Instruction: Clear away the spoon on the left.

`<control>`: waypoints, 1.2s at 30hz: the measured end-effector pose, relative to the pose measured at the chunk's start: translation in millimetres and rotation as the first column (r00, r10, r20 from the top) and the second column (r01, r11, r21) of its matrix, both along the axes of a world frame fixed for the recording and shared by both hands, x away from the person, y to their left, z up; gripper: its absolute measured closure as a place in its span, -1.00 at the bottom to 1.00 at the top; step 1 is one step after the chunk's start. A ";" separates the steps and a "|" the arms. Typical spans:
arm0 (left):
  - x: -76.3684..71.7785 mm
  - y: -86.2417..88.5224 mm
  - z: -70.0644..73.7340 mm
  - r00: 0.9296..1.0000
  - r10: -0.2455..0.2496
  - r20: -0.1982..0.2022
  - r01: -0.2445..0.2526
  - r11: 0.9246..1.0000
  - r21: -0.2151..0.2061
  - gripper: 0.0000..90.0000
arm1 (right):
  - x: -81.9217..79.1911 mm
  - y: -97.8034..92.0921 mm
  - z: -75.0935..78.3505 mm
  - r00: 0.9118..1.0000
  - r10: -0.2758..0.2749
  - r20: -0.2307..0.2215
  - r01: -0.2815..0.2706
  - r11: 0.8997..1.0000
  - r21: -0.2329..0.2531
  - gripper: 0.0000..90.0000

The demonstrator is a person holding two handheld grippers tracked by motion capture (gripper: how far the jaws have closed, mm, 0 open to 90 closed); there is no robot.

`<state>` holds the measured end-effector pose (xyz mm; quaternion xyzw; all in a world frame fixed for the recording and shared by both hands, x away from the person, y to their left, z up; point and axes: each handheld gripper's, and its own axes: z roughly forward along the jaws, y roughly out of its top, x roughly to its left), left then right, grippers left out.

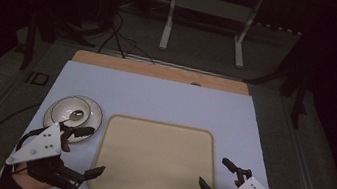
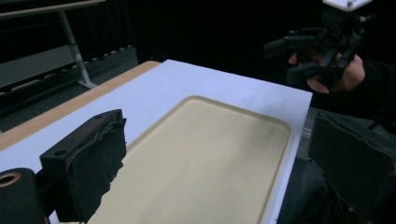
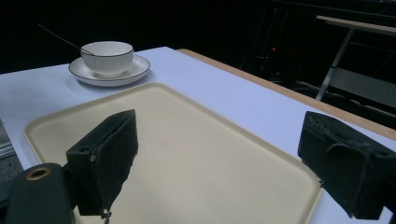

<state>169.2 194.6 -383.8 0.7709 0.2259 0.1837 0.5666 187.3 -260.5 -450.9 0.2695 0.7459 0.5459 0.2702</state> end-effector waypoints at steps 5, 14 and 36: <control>7.3 9.0 9.0 0.999 0.039 -0.010 -0.039 0.999 -0.002 -0.88 | -0.7 1.0 0.2 1.000 0.017 0.006 -0.017 1.000 0.004 -0.73; 20.0 35.1 16.7 0.987 0.159 -0.023 -0.159 0.987 -0.020 -0.86 | -1.1 1.0 0.7 1.000 0.019 0.005 -0.019 1.000 0.015 -0.73; 12.5 119.1 -39.2 0.794 0.545 -0.269 -0.570 0.821 -0.020 -0.64 | 0.1 2.8 -1.6 1.000 0.005 -0.008 -0.005 1.000 -0.007 -0.73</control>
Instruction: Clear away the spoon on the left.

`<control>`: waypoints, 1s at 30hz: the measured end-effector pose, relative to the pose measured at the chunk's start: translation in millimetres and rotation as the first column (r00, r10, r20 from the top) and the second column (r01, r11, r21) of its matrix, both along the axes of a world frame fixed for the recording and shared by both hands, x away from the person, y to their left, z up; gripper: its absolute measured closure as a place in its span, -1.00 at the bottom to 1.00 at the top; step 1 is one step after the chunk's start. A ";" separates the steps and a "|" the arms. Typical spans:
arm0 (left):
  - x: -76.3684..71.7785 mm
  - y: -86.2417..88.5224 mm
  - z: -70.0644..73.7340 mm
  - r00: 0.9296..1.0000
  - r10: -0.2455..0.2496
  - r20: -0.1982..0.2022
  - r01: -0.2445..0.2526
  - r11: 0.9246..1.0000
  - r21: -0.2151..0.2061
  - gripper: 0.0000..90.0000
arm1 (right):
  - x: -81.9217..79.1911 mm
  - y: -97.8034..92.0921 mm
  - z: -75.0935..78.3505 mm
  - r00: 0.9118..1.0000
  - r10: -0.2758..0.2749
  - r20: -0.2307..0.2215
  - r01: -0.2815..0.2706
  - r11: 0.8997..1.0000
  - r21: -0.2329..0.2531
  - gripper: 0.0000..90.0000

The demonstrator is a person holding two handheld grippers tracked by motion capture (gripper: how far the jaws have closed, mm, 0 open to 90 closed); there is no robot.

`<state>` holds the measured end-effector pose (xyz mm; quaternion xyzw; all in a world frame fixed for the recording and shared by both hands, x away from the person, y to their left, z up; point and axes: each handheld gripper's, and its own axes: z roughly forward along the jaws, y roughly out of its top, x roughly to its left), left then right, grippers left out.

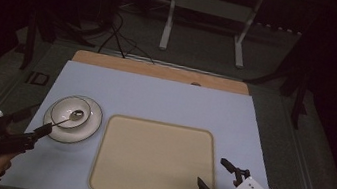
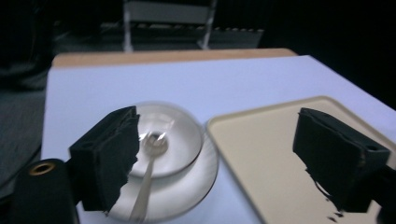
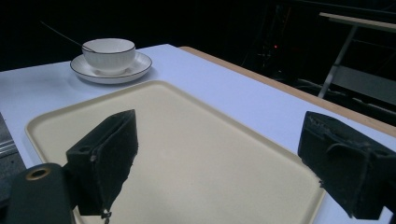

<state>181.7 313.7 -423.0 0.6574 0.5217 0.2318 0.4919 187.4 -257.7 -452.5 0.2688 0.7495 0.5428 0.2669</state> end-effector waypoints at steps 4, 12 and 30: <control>-0.9 7.5 -13.3 0.996 0.063 -0.056 -0.065 0.997 -0.032 -0.53 | 0.1 0.9 -0.4 1.000 0.000 -0.002 0.000 1.000 -0.006 -0.73; 8.2 12.9 -33.0 0.979 0.138 -0.149 -0.148 0.987 -0.063 -0.21 | 0.3 1.5 -0.9 1.000 0.001 0.000 -0.001 1.000 -0.010 -0.72; 16.7 22.1 -62.6 0.945 0.236 -0.226 -0.285 0.934 -0.217 0.54 | 0.9 1.7 -1.5 1.000 -0.001 -0.005 0.001 1.000 -0.014 -0.72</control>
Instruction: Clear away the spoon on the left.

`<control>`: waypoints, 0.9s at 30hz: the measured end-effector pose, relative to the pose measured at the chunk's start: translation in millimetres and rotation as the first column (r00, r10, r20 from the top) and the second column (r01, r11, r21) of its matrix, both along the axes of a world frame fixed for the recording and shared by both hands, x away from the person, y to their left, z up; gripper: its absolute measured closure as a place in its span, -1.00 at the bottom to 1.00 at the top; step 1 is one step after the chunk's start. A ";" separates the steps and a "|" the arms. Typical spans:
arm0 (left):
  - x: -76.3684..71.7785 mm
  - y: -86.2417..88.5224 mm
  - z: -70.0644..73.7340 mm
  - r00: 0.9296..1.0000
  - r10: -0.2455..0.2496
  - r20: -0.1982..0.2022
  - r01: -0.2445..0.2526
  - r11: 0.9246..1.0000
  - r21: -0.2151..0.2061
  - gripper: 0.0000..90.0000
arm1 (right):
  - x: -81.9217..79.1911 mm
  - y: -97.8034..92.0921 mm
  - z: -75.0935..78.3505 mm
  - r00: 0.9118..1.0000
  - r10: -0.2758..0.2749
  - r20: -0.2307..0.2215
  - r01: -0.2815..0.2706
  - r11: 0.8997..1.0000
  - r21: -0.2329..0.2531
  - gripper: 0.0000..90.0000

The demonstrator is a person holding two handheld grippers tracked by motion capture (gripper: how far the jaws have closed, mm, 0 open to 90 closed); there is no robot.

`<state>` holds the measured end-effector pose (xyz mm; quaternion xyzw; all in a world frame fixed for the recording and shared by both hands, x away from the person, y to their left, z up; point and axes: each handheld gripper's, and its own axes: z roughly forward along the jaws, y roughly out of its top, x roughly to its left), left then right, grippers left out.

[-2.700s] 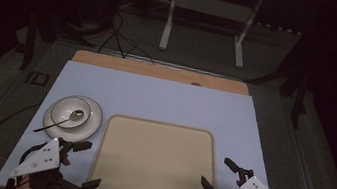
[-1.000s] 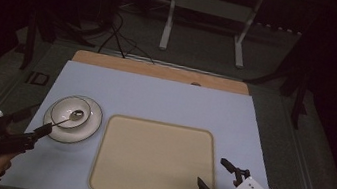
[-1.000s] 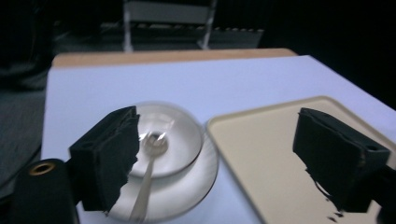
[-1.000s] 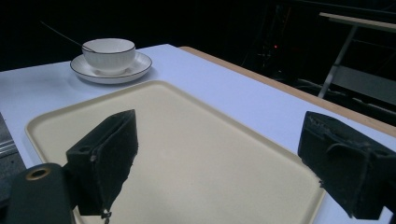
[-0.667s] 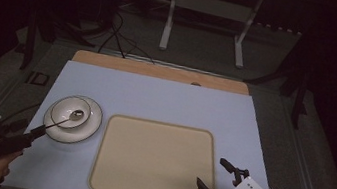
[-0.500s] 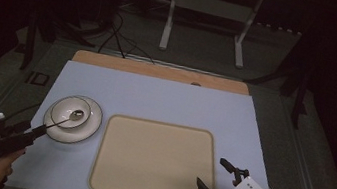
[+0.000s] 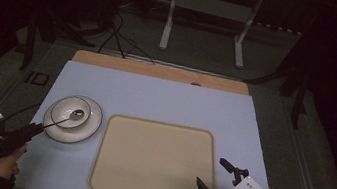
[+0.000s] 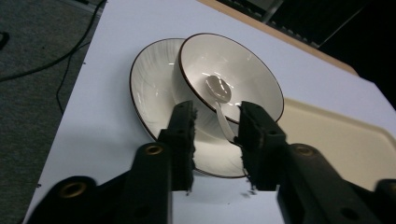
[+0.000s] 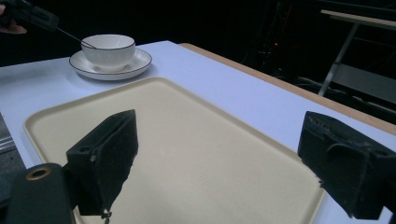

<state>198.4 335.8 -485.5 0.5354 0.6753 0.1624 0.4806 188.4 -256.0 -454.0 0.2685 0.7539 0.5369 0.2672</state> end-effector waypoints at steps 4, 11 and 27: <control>-0.8 1.1 -2.7 0.999 0.032 0.010 -0.032 0.999 -0.030 0.68 | 0.0 0.3 0.1 1.000 0.001 0.001 -0.001 1.000 0.000 -0.72; 0.9 -1.2 -3.4 0.998 0.062 0.011 -0.061 0.997 -0.044 0.89 | 0.6 0.8 -0.2 1.000 0.001 0.000 -0.001 1.000 -0.002 -0.72; -1.2 4.1 3.4 0.997 0.066 0.036 -0.066 0.998 -0.008 0.99 | 1.8 -1.0 -0.4 1.000 -0.002 -0.008 0.002 1.000 0.013 -0.72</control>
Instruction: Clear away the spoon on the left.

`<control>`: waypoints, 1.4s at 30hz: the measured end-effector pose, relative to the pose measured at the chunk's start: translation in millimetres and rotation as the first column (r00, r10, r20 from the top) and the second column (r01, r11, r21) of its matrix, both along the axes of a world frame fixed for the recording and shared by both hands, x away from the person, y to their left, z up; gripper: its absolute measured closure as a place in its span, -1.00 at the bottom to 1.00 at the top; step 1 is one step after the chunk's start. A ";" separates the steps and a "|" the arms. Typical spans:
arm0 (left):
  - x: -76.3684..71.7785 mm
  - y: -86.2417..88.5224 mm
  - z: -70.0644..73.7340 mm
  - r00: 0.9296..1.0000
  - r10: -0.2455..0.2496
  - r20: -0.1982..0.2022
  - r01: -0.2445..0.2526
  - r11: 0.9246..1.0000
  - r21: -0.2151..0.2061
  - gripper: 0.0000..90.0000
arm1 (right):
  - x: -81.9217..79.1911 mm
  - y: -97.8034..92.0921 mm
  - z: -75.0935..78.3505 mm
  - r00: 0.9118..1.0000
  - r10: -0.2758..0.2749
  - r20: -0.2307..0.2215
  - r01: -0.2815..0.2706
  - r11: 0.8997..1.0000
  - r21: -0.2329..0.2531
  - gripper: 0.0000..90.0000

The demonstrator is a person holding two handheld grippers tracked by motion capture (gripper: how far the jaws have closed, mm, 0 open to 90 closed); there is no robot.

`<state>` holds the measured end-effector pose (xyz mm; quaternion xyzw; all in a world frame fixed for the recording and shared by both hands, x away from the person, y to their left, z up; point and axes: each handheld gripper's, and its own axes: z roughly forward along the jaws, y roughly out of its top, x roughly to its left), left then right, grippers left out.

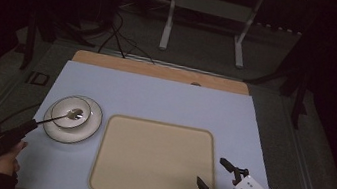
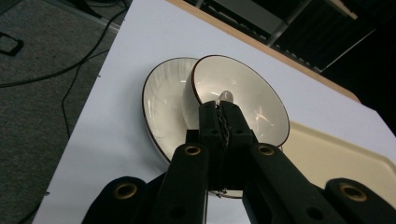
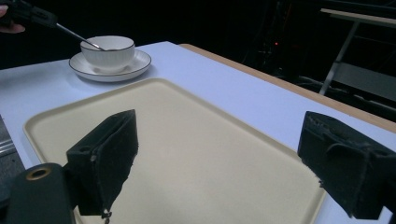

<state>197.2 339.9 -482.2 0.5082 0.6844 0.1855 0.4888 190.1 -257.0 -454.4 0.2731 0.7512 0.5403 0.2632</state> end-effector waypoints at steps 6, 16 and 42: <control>-1.3 5.1 10.6 0.999 -0.036 0.013 0.036 0.999 0.031 1.00 | 0.9 -0.6 -0.7 1.000 -0.004 0.001 0.004 1.000 -0.001 -0.72; -3.1 16.8 40.3 0.992 -0.123 0.038 0.120 0.990 0.079 1.00 | 1.7 -1.4 -1.5 1.000 -0.017 -0.005 0.017 1.000 0.005 -0.72; 13.0 0.2 108.5 0.905 -0.423 0.047 0.404 0.888 0.221 1.00 | 4.6 -0.9 -3.7 1.000 -0.018 -0.012 0.018 1.000 0.009 -0.72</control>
